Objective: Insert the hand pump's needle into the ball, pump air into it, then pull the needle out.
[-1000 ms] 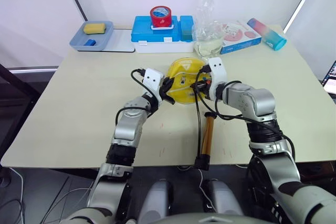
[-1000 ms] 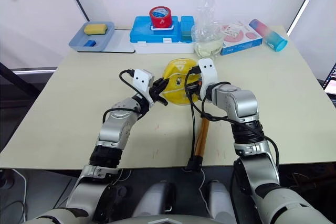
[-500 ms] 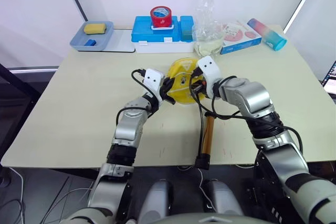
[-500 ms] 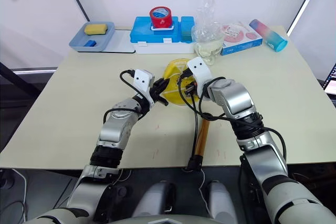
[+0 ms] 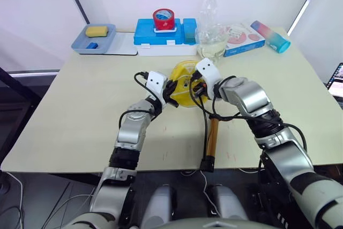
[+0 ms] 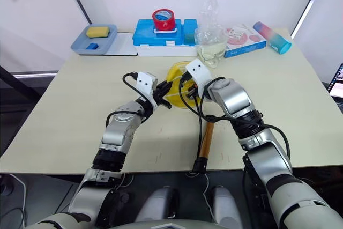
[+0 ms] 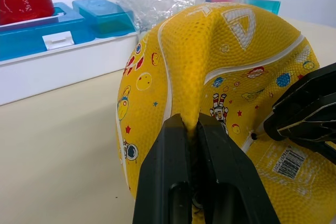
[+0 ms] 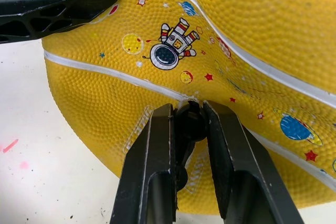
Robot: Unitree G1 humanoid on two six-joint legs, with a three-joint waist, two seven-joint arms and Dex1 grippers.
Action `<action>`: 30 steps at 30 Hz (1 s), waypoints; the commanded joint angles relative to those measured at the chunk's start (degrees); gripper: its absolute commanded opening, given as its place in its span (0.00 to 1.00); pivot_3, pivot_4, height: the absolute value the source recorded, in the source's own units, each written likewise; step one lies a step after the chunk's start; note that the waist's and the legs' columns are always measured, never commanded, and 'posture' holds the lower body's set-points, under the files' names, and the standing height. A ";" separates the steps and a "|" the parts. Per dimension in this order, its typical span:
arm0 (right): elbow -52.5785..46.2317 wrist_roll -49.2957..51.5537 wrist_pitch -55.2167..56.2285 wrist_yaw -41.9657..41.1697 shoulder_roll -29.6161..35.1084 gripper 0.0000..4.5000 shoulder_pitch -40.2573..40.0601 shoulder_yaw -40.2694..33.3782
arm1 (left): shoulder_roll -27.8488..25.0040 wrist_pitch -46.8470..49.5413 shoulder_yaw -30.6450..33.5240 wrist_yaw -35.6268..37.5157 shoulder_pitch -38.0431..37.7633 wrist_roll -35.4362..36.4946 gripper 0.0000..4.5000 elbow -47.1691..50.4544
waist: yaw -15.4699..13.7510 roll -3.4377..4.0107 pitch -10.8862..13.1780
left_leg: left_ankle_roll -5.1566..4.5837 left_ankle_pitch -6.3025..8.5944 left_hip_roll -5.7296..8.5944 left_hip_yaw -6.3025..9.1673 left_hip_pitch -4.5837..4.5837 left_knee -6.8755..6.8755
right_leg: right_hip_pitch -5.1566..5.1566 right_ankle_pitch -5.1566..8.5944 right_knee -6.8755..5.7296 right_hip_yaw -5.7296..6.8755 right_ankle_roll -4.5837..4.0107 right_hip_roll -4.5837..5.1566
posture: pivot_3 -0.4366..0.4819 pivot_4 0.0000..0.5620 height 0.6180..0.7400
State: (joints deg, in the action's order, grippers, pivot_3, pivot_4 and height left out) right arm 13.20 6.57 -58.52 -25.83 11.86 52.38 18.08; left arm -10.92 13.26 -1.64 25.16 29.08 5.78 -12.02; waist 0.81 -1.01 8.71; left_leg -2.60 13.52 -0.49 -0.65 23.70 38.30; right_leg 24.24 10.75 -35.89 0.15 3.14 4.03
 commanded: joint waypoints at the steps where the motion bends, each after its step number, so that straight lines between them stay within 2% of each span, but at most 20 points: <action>1: 5.23 -1.38 -1.10 -0.12 -0.98 0.06 -1.09 1.69 | 0.68 1.38 -2.01 0.96 -1.51 -0.15 0.00 -1.30 | 0.08 0.02 -0.12 | 0.00 0.00 -0.01 -0.01 -0.01 0.00 | 0.00 0.02 0.00 0.00 -0.03 0.00 | 0.48 0.27 1.00; 12: 14.13 -3.11 0.27 -0.61 -4.15 0.06 0.39 1.27 | 0.59 1.79 -1.99 1.19 -1.62 -0.06 0.00 -1.19 | 0.23 0.04 -0.68 | 0.01 0.01 -0.08 -0.02 -0.10 -0.06 | -0.06 0.13 0.01 0.00 0.00 0.00 | 0.48 0.27 1.00; 18: 18.83 -4.71 2.36 -0.72 -4.72 0.06 0.43 1.49 | 0.54 1.98 -1.80 0.95 -1.97 -0.07 0.00 -0.83 | 0.56 -0.01 -0.84 | 0.02 0.03 -0.12 -0.11 -0.87 -0.51 | -0.59 0.28 0.17 -0.03 0.00 0.06 | 0.48 0.27 1.00; 30: 30.63 -7.63 7.89 0.41 -7.37 0.06 1.69 1.23 | 0.71 2.14 -1.55 0.97 -2.20 -0.25 0.00 -0.58 | 1.41 -0.06 -1.81 | 0.02 0.03 -0.14 -0.07 -1.06 -0.86 | -0.58 0.37 0.18 -0.04 -0.14 0.08 | 0.48 0.27 1.00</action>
State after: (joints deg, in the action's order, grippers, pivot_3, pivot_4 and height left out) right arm 35.15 1.65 -48.64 -27.05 4.76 58.07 17.49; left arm -11.01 14.86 -0.57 24.74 27.77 5.64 -12.59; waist 2.22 -1.07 6.89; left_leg -2.58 13.54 -0.63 -0.72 22.63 37.42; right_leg 23.65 11.12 -35.71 0.12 3.00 4.12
